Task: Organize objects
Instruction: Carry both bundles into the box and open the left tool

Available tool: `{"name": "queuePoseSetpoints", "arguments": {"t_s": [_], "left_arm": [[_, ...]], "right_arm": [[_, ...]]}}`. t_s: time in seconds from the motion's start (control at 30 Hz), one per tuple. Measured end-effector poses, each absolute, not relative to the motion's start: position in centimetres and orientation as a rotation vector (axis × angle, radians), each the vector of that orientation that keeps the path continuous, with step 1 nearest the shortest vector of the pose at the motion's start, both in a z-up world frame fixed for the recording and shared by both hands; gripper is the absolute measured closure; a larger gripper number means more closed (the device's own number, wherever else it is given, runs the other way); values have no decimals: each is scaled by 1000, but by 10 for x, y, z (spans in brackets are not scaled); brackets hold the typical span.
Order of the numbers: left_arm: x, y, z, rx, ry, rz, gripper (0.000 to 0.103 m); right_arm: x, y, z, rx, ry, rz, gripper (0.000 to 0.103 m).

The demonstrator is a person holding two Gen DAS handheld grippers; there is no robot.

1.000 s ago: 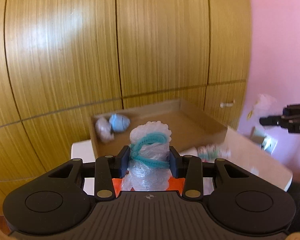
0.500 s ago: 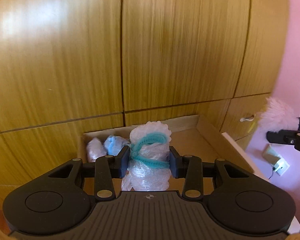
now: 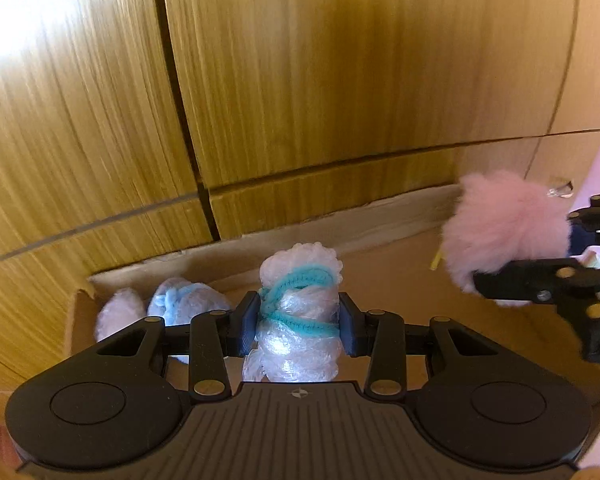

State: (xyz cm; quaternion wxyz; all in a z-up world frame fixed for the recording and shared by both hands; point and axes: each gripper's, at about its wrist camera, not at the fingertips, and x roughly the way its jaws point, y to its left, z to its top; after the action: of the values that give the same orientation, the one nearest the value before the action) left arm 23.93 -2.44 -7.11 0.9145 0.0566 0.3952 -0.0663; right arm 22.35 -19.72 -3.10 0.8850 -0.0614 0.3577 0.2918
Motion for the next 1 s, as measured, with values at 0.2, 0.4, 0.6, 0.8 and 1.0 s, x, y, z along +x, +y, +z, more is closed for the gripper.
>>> {"name": "queuePoseSetpoints", "arguments": {"t_s": [0.2, 0.4, 0.6, 0.8, 1.0], "left_arm": [[243, -16, -86, 97, 824, -128, 53], [235, -16, -91, 81, 825, -117, 54], [227, -10, -95, 48, 839, -76, 40], [221, -7, -96, 41, 850, -67, 39], [206, -5, -92, 44, 843, -70, 35]], "right_arm": [[245, -181, -54, -161, 794, 614, 74], [251, -172, -66, -171, 814, 630, 74], [257, -169, -70, -201, 820, 631, 74], [257, -168, -69, -240, 810, 617, 74], [257, -172, -72, -244, 817, 616, 74]]}}
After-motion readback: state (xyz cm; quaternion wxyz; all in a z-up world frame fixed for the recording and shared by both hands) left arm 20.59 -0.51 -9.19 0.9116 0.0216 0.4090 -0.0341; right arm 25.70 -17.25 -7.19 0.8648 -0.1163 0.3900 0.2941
